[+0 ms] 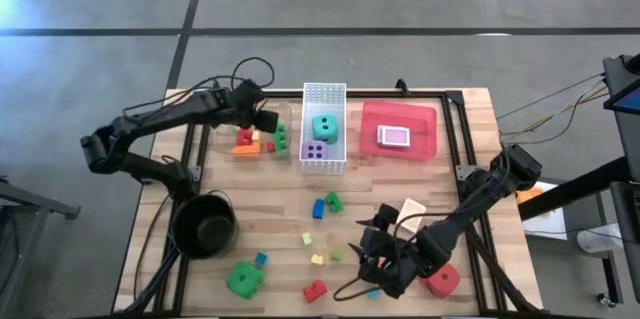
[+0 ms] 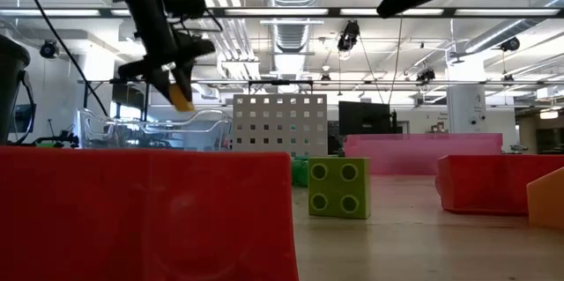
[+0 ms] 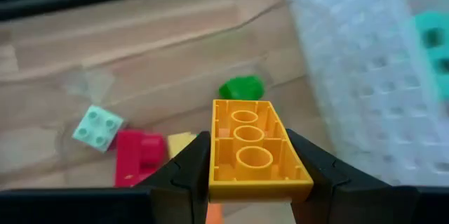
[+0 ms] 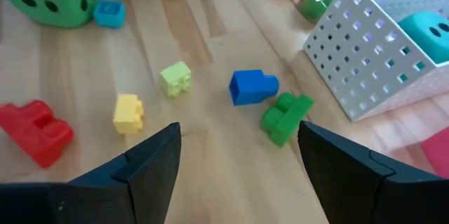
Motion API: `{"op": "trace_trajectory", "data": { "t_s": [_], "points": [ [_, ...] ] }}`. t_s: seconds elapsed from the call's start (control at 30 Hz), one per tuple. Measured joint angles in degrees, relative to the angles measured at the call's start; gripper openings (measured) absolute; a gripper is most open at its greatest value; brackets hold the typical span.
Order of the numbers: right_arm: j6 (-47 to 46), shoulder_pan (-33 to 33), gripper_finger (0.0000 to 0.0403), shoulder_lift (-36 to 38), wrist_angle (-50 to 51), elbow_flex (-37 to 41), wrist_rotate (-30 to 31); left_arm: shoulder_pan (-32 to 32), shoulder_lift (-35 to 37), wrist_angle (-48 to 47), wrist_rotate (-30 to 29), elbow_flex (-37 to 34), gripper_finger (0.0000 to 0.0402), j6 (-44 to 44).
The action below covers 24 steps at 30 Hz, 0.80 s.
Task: Pick & Place Toys
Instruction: Put the yellow game piece into the transparent bin
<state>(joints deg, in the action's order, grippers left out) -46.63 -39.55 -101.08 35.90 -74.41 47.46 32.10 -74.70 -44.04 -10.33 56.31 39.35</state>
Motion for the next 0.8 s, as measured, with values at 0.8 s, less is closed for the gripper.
{"op": "trace_trajectory", "data": {
  "t_s": [0.8],
  "points": [
    [-0.4, 0.2, 0.0281, -0.4, -0.2, 1.4, -1.3, -2.3, -15.3, -2.5, 0.9, 0.0, 0.0137, -1.9]
  ]
}}
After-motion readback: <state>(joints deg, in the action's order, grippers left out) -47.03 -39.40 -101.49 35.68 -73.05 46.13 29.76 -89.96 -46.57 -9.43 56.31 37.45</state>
